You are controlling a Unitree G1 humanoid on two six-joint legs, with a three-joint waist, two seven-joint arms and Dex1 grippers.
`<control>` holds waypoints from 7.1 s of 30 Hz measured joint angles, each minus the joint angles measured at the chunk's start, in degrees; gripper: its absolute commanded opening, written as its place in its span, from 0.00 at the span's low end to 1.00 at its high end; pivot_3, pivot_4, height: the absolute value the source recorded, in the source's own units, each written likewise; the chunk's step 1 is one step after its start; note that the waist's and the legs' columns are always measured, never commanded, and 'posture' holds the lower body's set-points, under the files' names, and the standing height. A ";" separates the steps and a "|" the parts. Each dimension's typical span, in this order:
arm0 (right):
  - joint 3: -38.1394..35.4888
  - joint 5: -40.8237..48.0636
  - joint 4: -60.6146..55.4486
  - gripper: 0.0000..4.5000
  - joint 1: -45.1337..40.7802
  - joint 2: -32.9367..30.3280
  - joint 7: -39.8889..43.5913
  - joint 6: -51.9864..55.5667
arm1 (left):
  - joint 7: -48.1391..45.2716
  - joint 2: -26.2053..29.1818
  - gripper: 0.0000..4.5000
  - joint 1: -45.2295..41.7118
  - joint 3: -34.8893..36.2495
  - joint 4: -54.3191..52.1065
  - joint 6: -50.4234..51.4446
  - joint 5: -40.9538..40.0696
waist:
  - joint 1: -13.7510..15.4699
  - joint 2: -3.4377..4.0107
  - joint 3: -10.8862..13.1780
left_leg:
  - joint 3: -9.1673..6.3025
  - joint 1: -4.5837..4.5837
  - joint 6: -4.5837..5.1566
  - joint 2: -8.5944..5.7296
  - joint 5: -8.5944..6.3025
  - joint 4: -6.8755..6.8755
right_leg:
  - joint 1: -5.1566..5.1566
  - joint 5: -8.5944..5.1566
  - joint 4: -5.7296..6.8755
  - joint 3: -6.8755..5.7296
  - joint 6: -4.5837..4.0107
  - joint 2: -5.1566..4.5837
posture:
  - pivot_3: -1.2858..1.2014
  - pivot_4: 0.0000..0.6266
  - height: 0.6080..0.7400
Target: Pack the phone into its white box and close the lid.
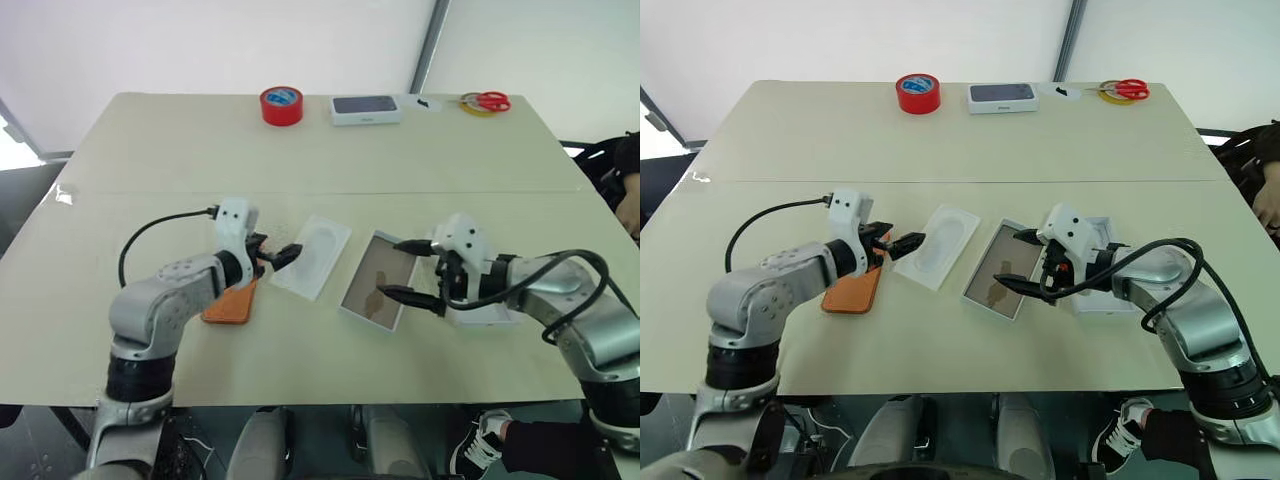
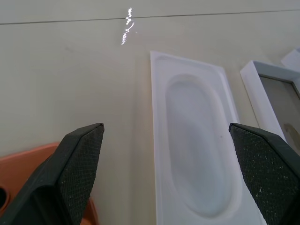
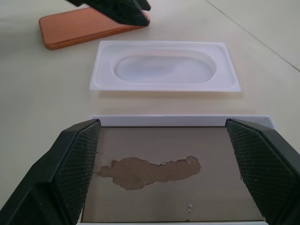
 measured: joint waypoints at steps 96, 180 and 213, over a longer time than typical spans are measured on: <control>6.63 -14.58 10.82 0.62 -12.84 2.87 4.06 -4.43 | 16.08 -26.89 0.00 -4.32 27.42 -6.01 24.14 0.45 | -0.05 -0.17 0.00 | -0.07 0.00 -0.08 -0.04 0.04 -0.02 | 0.03 0.00 -0.04 -0.09 0.01 -0.01 | 0.52 0.24 0.94; 34.47 -40.97 24.03 0.01 -28.54 19.23 5.36 -13.19 | -27.59 20.55 1.00 35.19 11.77 -15.57 -29.56 1.51 | -1.57 -0.10 0.00 | -0.02 -0.06 -0.13 0.12 0.06 -0.19 | -0.25 -0.08 0.04 -0.12 -0.24 -0.05 | 0.52 0.24 0.94; 23.34 -40.86 37.11 0.01 -33.55 31.43 -7.83 -6.88 | -27.94 21.58 1.00 34.26 11.71 -14.79 -29.95 1.53 | -1.58 -0.08 0.01 | -0.01 -0.08 -0.14 0.12 0.06 -0.20 | -0.27 -0.07 0.05 -0.11 -0.26 -0.08 | 0.52 0.24 0.94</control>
